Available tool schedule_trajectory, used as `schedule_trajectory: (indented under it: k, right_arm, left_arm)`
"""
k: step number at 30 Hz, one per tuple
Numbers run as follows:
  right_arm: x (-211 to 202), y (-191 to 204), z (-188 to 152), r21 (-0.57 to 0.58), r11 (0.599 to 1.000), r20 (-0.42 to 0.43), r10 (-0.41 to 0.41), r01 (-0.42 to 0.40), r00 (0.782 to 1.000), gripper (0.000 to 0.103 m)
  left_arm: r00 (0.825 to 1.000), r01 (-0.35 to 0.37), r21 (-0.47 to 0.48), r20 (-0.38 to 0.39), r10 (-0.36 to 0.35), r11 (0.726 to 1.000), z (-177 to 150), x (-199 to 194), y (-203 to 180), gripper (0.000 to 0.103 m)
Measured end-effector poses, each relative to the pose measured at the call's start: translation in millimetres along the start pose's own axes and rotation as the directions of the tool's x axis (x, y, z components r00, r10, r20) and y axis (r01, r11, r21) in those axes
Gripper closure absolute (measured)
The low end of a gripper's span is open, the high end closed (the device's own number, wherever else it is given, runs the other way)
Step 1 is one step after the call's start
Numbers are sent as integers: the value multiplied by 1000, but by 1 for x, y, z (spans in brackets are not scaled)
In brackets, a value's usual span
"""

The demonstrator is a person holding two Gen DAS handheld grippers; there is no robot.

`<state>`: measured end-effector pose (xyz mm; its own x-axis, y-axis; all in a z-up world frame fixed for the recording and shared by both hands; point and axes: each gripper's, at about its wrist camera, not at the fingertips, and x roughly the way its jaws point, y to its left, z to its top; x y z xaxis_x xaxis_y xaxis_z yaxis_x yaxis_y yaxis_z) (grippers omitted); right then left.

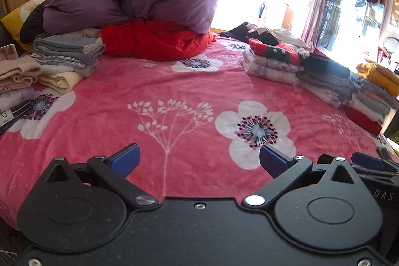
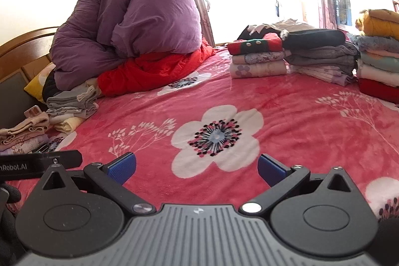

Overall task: Fold clothes
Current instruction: 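Move the left tool toward the grey knit garment beside the purple duvet, then grasp the grey knit garment's end with the left tool and lift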

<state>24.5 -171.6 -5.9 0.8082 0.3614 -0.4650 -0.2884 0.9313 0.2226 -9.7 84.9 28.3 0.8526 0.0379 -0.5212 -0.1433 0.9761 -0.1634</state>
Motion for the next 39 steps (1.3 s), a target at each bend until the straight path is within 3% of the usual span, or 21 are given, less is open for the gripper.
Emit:
schedule_trajectory:
  k: [2,9,22,28,30,34,36,39]
  right_arm:
    - [6,11,3,-50,998,11,26,-25,1000,0]
    - [34,36,15,-145,984,-8,106,-105,994,0]
    - [136,28,16,-96,962,-96,245,-254,965,0]
    - [176,34,16,-129,949,-88,278,-287,957,0]
    - [181,31,13,-138,942,-70,299,-306,952,1]
    - [194,21,5,-181,936,-95,289,-302,953,19]
    - [200,13,4,-146,940,-120,291,-307,949,19]
    - [207,6,5,-107,945,-131,294,-308,947,19]
  left_arm:
    - [999,-16,-23,29,17,1000,6,-1,15,0]
    - [993,-115,-61,18,116,991,29,13,67,0]
    - [959,-267,-120,61,275,956,80,72,148,2]
    - [945,-310,-83,78,317,947,106,120,169,24]
    - [950,-295,-94,77,303,951,117,139,177,34]
    - [948,-299,-82,90,306,951,135,177,185,43]
    - [945,-310,-71,88,316,948,143,195,190,49]
    - [939,-329,-57,84,332,943,154,222,198,50]
